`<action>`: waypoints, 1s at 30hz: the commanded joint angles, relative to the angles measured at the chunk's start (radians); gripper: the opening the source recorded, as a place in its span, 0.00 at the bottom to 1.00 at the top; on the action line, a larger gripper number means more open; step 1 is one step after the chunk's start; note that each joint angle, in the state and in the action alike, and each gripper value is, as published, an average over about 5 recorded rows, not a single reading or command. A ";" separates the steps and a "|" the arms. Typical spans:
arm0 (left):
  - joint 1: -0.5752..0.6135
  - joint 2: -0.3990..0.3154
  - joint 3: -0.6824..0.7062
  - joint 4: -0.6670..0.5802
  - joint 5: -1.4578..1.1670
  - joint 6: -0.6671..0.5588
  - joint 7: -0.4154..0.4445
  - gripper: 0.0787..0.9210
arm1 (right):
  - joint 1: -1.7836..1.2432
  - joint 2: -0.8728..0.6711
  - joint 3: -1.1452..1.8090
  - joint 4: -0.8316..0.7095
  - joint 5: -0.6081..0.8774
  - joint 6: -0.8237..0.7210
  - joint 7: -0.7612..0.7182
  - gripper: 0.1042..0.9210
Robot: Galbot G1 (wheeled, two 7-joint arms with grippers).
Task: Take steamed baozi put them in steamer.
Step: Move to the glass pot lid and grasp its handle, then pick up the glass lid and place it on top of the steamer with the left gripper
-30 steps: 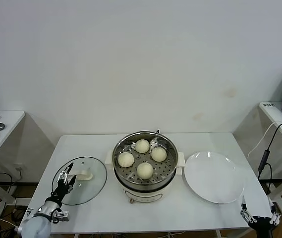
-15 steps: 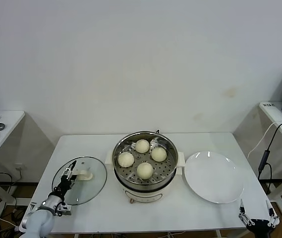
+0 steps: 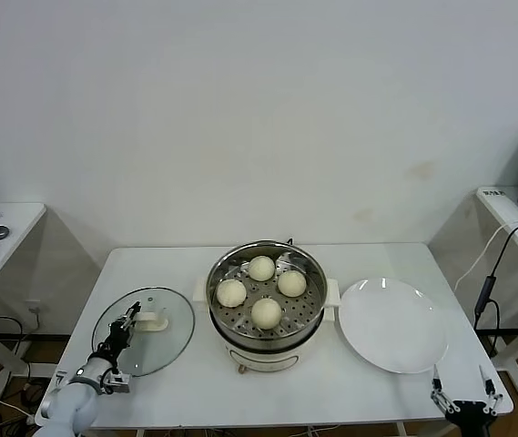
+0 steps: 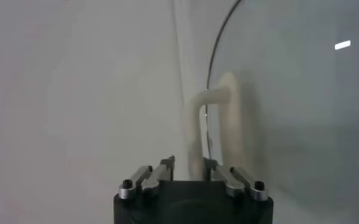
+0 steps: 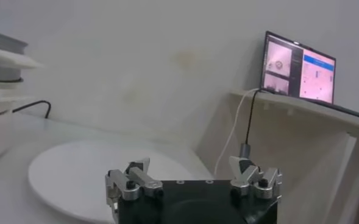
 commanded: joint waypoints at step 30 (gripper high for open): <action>0.141 0.285 0.178 -0.995 -0.411 0.786 0.366 0.11 | -0.014 -0.018 -0.172 0.024 -0.096 -0.007 0.003 0.88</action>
